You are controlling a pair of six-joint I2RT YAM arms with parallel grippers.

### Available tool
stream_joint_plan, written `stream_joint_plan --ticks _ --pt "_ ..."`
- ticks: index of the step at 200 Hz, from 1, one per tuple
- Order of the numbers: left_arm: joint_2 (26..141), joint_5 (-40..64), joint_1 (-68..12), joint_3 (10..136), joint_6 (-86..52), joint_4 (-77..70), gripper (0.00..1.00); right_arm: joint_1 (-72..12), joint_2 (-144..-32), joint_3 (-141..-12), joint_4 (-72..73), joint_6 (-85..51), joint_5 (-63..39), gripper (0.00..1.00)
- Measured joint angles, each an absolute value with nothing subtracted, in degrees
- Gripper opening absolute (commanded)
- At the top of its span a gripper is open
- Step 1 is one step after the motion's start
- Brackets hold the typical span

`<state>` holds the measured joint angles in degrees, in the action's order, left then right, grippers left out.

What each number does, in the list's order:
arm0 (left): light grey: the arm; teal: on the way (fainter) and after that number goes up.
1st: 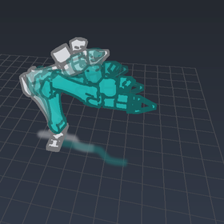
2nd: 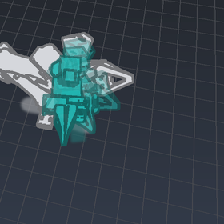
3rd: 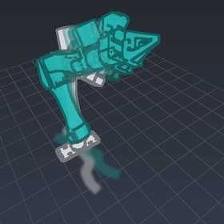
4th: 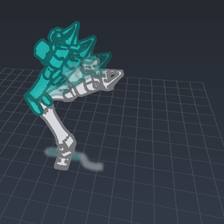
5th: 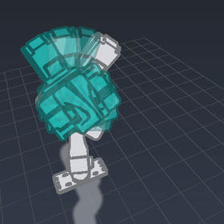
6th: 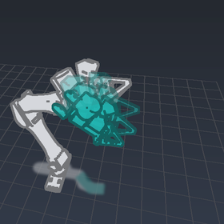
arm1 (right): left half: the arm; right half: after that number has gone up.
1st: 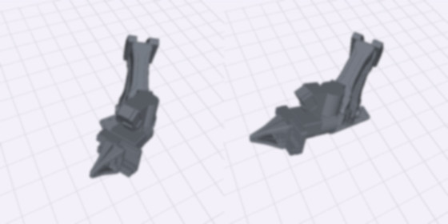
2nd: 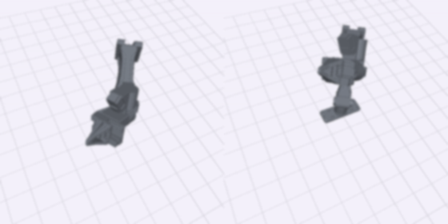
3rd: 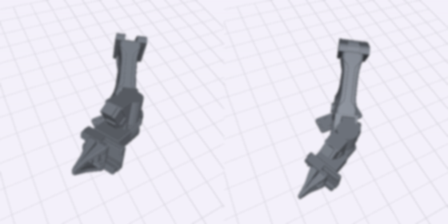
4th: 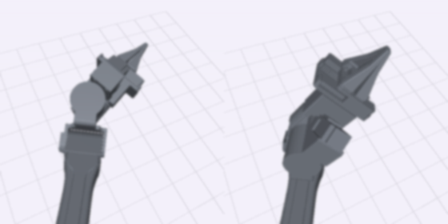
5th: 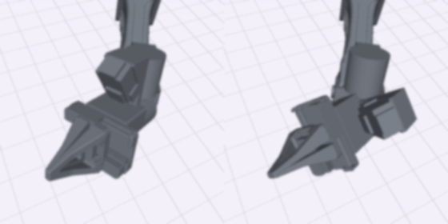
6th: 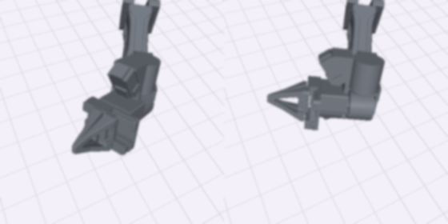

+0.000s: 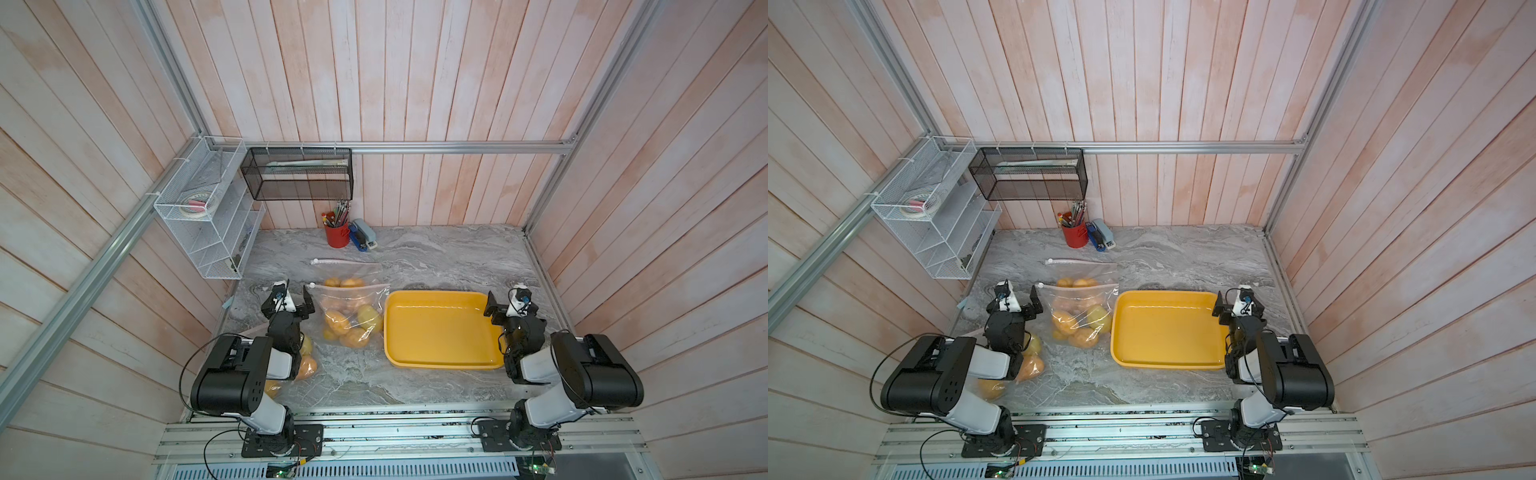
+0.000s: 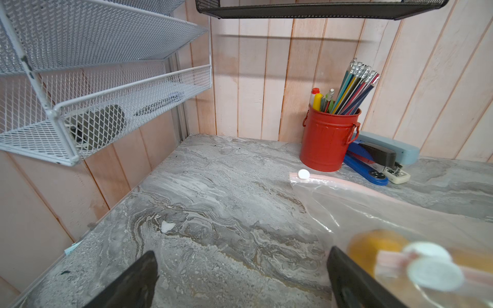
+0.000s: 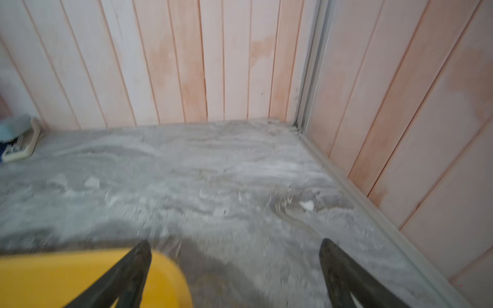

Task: Put the potatoes into a zipper bag and zip it
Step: Reset both arms

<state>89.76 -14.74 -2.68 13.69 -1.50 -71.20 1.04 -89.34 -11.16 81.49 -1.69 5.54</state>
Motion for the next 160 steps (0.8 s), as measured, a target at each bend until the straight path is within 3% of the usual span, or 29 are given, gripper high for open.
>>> stream_joint_plan --ticks 73,160 --pt "89.8 -14.7 -2.7 13.7 -1.5 -71.2 1.00 -0.6 -89.3 -10.4 79.3 -2.8 13.5 0.98" --pt "89.8 -14.7 -2.7 13.7 -1.5 -71.2 1.00 -0.7 -89.5 -10.4 79.6 -2.8 15.2 0.98"
